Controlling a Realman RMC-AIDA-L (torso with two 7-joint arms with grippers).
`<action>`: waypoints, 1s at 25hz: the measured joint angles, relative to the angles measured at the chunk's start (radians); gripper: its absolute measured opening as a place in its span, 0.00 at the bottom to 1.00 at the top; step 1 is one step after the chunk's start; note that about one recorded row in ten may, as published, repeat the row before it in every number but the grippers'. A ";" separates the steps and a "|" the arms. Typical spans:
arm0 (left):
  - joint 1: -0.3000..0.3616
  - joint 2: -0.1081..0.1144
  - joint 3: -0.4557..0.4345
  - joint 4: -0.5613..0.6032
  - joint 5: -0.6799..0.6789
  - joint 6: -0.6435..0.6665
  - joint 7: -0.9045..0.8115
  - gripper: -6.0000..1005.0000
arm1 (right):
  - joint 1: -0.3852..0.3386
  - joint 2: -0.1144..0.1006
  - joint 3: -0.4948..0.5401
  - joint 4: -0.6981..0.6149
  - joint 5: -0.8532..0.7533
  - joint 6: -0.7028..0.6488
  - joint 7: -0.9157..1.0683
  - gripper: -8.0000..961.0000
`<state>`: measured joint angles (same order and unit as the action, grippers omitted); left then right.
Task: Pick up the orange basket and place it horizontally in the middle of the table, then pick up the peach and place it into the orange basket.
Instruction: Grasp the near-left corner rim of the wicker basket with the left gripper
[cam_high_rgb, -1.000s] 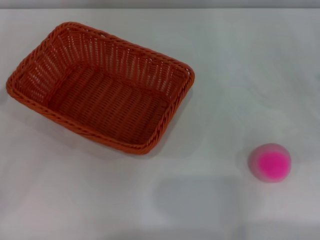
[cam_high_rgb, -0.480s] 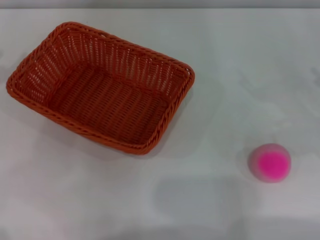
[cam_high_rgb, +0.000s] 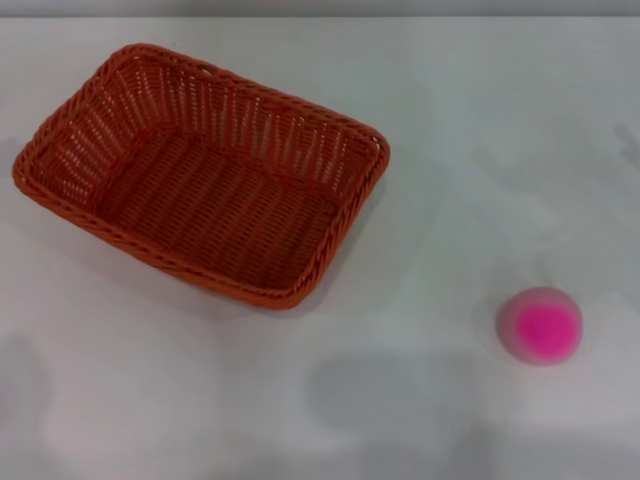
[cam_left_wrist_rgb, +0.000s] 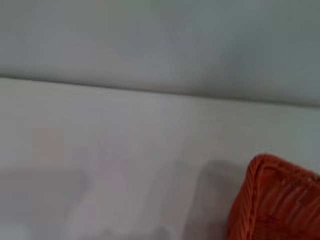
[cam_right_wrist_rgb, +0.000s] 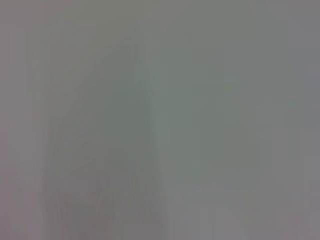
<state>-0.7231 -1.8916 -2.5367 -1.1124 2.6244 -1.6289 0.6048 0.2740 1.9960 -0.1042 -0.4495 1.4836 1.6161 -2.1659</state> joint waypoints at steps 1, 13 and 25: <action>-0.005 -0.003 0.016 0.003 0.007 0.007 0.002 0.77 | 0.000 0.000 0.000 0.000 0.000 -0.001 0.000 0.89; 0.014 -0.081 0.131 0.104 -0.037 0.207 0.148 0.77 | -0.010 0.001 0.000 0.003 0.009 -0.005 -0.009 0.89; 0.010 -0.105 0.134 0.227 -0.049 0.288 0.208 0.76 | -0.012 0.002 0.001 0.008 0.009 -0.005 -0.007 0.89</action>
<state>-0.7131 -1.9967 -2.4030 -0.8853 2.5749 -1.3410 0.8129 0.2623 1.9980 -0.1034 -0.4410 1.4930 1.6114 -2.1728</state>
